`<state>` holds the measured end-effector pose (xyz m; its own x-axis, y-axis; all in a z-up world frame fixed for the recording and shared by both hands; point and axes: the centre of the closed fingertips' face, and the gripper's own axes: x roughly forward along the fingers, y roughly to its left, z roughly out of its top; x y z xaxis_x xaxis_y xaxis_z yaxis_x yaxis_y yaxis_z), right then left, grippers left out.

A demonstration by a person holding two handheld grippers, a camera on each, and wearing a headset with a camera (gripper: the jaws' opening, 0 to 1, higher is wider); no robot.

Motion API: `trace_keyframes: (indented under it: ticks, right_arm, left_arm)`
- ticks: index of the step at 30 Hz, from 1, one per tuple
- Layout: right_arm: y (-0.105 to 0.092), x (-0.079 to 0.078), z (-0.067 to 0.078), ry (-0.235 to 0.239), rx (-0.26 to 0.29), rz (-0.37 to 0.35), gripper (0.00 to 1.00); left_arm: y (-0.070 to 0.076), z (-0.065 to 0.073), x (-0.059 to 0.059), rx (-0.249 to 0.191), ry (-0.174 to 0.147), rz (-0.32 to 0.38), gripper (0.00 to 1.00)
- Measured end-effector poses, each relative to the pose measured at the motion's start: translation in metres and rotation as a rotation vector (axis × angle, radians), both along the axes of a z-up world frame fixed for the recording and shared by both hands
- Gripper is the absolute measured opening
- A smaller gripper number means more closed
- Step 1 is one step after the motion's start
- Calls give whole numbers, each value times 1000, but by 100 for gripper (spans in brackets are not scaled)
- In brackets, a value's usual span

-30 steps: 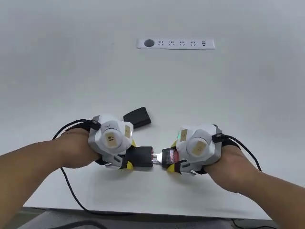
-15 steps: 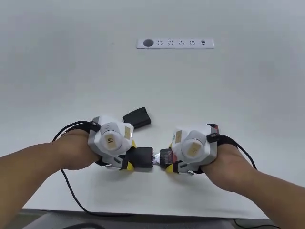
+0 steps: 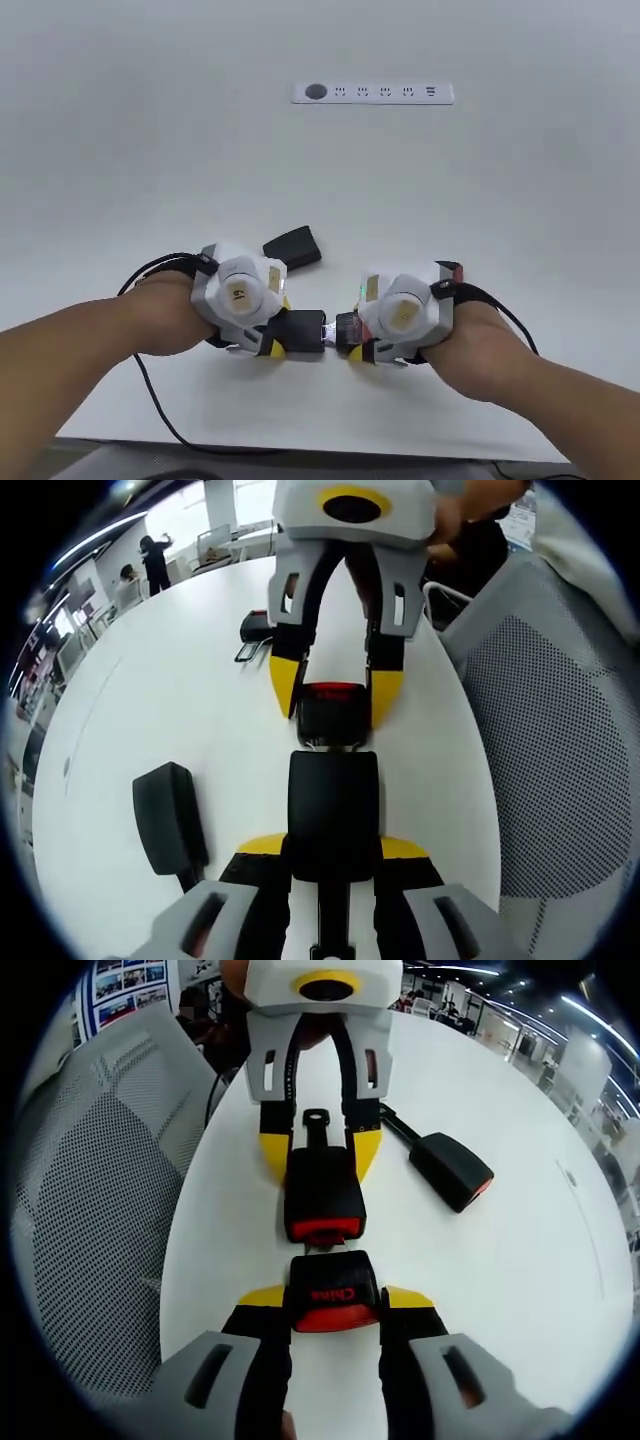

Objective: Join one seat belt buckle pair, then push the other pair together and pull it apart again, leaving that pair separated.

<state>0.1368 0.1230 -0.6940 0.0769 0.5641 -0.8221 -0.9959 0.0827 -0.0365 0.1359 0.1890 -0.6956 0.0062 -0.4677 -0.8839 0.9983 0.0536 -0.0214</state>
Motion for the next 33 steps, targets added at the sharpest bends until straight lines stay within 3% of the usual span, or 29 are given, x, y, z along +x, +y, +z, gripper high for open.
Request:
trace_keyframes:
  ticks: [7, 8, 9, 11, 33]
  right_arm:
    - [4, -1, 1, 0, 12, -14, 31]
    - [-2, -1, 0, 4, -21, -60, 31]
    - [2, -2, 2, -8, 5, -27, 31]
    - [0, -3, 3, -4, 17, -32, 31]
    - [5, 0, 2, -3, 6, -19, 31]
  left_arm:
    - [-1, 0, -1, 4, -6, -11, 32]
    - [-2, 1, 0, 2, -7, -22, 32]
    - [-1, 1, 0, 4, -7, -15, 32]
    - [-1, 1, 0, 0, -9, -13, 32]
    - [1, 2, -1, -8, -7, -10, 32]
